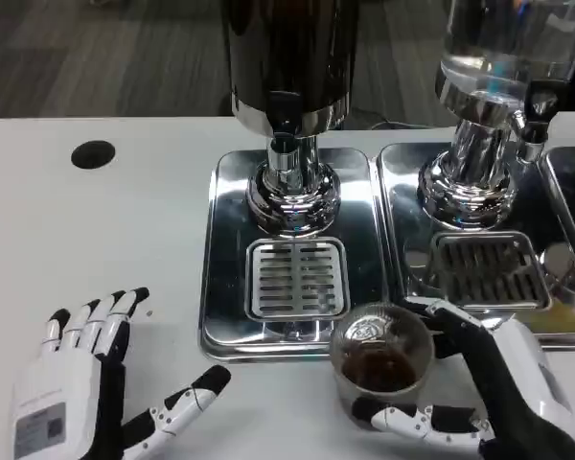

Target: Grasp the cup under the faucet to collect the drink, then remove the cup.

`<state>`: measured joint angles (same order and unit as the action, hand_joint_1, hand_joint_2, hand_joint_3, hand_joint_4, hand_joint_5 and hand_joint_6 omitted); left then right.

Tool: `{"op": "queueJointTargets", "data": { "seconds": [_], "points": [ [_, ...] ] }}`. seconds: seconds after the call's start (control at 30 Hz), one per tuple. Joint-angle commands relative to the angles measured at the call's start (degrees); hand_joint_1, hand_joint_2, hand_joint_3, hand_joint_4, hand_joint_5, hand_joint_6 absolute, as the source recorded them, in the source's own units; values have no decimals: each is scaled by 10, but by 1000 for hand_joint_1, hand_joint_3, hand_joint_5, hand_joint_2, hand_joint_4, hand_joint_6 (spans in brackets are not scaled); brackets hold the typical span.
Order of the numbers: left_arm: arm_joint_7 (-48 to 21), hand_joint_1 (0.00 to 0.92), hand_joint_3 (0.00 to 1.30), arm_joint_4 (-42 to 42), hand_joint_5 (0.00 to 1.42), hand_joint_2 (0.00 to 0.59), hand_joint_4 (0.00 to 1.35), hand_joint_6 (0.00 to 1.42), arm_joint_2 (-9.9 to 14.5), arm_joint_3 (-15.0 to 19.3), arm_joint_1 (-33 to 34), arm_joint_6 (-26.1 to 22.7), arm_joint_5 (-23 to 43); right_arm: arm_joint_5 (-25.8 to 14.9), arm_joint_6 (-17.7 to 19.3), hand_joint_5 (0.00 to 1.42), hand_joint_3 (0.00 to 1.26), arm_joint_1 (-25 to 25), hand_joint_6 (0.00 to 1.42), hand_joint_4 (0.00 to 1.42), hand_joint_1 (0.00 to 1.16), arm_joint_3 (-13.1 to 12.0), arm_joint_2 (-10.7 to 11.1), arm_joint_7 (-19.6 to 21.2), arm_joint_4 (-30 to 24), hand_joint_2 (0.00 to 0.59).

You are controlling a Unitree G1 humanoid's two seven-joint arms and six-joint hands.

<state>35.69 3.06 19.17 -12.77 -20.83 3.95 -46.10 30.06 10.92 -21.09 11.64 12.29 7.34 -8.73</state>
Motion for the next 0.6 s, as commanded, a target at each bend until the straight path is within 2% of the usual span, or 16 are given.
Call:
{"op": "queueJointTargets", "data": {
  "seconds": [0.03, 0.13, 0.37, 0.6],
  "points": [
    [-5, 0, 202, -5, 117, 78, 0, 47, 3, 0, -3, -6, -12, -2, 36, 267, 362, 12, 319, 373, 794, 4, 20, -3, 14, 185],
    [-9, 0, 201, -5, 117, 86, 0, 47, 1, -1, -1, -14, -14, -5, 50, 158, 276, 15, 281, 256, 779, 8, 30, -8, 22, 181],
    [-11, 0, 204, -8, 117, 89, 0, 50, -4, -2, 2, -12, -12, -6, 54, 69, 148, 19, 211, 113, 744, 10, 44, -18, 23, 174],
    [-14, 0, 210, -9, 127, 93, 0, 58, -4, -2, 4, -11, -12, -14, 54, 0, 19, 24, 127, 1, 702, 12, 57, -55, 19, 163]
  ]
}}
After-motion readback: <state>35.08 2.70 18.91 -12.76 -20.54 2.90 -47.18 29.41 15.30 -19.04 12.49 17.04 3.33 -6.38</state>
